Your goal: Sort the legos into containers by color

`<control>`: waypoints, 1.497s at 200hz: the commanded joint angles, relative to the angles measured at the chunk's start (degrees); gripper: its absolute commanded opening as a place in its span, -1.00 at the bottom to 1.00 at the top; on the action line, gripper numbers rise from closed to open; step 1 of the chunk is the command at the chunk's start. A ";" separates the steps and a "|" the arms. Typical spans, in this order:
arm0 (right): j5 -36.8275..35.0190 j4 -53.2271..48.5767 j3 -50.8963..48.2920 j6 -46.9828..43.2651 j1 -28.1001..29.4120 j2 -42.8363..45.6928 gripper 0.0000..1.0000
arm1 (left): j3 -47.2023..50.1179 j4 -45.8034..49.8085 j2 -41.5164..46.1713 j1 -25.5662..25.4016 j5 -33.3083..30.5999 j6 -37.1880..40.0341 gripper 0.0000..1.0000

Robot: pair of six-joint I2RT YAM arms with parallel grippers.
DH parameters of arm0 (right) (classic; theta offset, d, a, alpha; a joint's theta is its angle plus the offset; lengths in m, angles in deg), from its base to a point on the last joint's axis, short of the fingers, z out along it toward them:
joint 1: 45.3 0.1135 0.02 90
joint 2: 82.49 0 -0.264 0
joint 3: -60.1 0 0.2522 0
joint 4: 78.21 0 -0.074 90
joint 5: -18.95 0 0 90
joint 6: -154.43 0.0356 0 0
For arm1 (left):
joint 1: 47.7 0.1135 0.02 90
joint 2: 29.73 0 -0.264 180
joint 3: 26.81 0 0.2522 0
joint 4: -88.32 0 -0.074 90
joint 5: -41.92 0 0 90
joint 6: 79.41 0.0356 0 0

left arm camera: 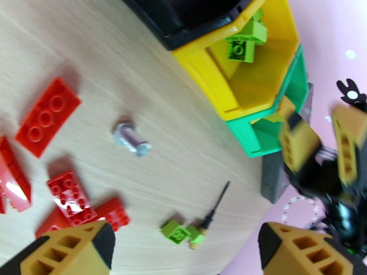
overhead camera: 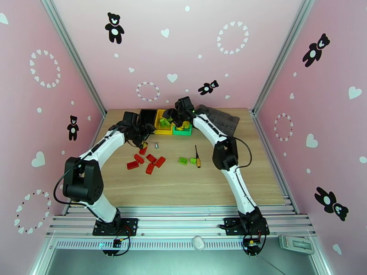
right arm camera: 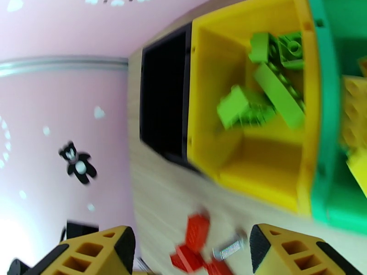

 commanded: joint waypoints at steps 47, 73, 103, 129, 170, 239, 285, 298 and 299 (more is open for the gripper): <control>-8.53 -18.85 -21.11 -22.86 0.61 17.52 0.50 | 8.96 2.91 7.14 -3.94 -6.33 2.19 0.79; -13.75 -22.71 -28.30 -29.82 2.39 20.93 0.52 | 11.89 1.06 8.19 -7.29 -7.50 -0.25 0.81; -18.99 -25.68 -32.73 -34.23 5.75 21.64 0.52 | 14.77 -0.19 8.74 -10.55 -9.10 -2.96 0.82; -21.59 -25.50 -36.19 -34.94 7.76 22.16 0.52 | 18.68 -1.17 10.80 -11.03 -9.87 -5.15 0.82; -24.86 -25.49 -38.86 -37.44 10.61 21.87 0.48 | 22.74 -1.18 14.40 -11.01 -10.93 -6.76 0.83; -27.28 -26.21 -36.49 -39.54 12.90 17.75 0.37 | 24.24 -0.72 16.63 -11.03 -11.60 -7.77 0.83; -28.73 -26.41 -34.94 -38.97 12.89 14.69 0.38 | 24.41 -0.19 17.13 -11.03 -11.71 -7.69 0.84; -29.04 -26.68 -34.00 -38.66 12.89 13.71 0.38 | 24.32 0.13 17.07 -11.03 -11.68 -7.55 0.84; -29.08 -26.72 -33.93 -38.62 12.89 13.63 0.37 | 24.32 0.14 17.06 -11.03 -11.68 -7.53 0.84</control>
